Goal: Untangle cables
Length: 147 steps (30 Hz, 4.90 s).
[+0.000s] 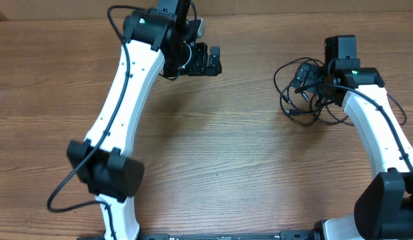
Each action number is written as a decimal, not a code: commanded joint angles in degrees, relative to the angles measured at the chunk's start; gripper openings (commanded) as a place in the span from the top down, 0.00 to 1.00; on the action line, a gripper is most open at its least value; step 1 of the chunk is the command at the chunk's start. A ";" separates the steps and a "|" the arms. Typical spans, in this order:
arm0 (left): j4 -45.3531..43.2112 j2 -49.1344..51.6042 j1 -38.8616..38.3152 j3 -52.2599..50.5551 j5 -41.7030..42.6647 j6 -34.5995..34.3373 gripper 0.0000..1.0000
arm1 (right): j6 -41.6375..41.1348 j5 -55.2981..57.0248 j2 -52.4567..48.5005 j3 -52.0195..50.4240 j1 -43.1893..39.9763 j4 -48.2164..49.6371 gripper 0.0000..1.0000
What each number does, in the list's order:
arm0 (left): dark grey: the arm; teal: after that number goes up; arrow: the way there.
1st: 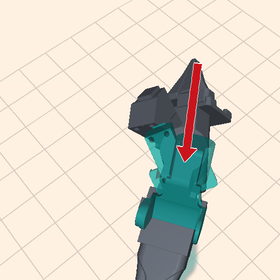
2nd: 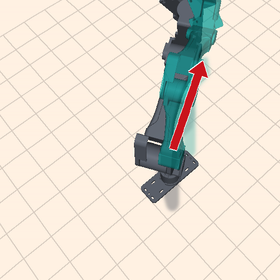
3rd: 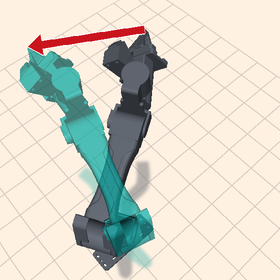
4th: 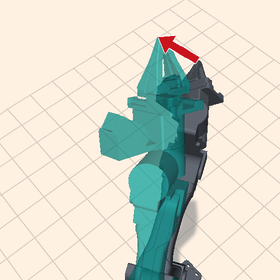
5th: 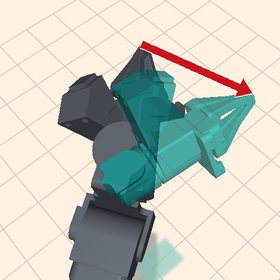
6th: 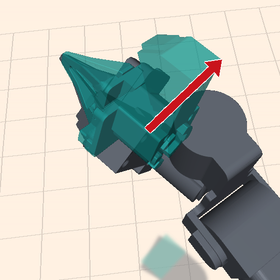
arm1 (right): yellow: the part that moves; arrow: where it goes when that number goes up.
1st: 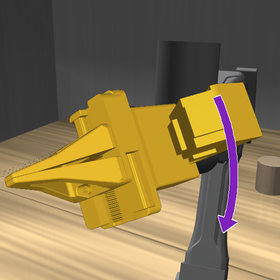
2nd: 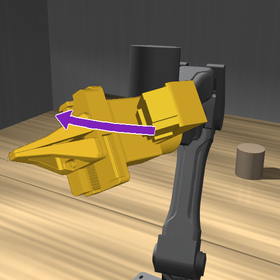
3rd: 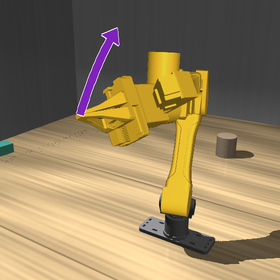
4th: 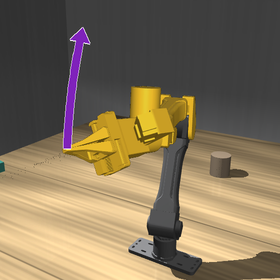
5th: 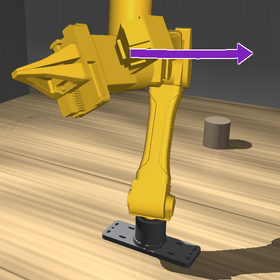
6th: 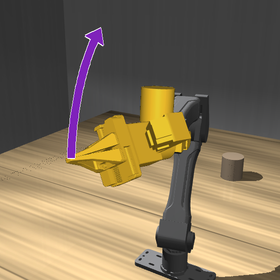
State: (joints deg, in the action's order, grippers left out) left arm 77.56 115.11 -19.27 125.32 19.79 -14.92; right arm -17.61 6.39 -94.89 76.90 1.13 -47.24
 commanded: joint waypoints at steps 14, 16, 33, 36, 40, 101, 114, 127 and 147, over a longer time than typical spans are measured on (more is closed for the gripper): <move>-0.22 -10.16 -0.63 1.22 0.59 -0.55 0.01 | 0.00 -0.02 -0.17 0.02 -0.13 0.20 0.00; -0.20 -11.06 -0.63 1.22 0.59 -0.55 0.00 | 0.00 -0.04 -0.17 0.02 -0.13 0.20 0.00; -0.20 -17.99 -0.63 1.22 0.98 -0.98 0.00 | 0.00 -0.02 -0.17 0.02 -0.13 0.22 0.00; -1.42 -18.78 -0.59 1.22 -4.72 -1.07 0.00 | 0.00 -0.04 -0.17 0.02 -0.13 0.20 0.00; -1.03 -18.78 -0.59 1.22 -20.57 -0.96 0.00 | 0.00 -0.04 -0.17 0.02 -0.13 0.20 0.00; -33.88 -19.34 -0.68 -45.51 -22.29 -0.31 0.00 | 0.00 -0.02 -0.17 0.02 -0.13 0.22 0.00; -61.33 -24.20 -0.68 -65.11 -15.63 -0.33 0.01 | 0.00 -0.04 -0.17 0.02 -0.13 0.22 0.00; -87.67 -44.33 4.85 -94.73 -15.13 -1.25 0.00 | 0.00 -0.04 -0.17 0.02 -0.13 0.22 0.00; -99.95 -52.74 12.61 -113.79 -13.70 -5.01 0.01 | 0.00 -0.04 -0.17 0.02 -0.13 0.22 0.00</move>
State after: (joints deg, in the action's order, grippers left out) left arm -21.50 63.55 -7.55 13.45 5.37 -18.26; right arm -17.56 6.33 -94.89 76.90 1.13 -47.22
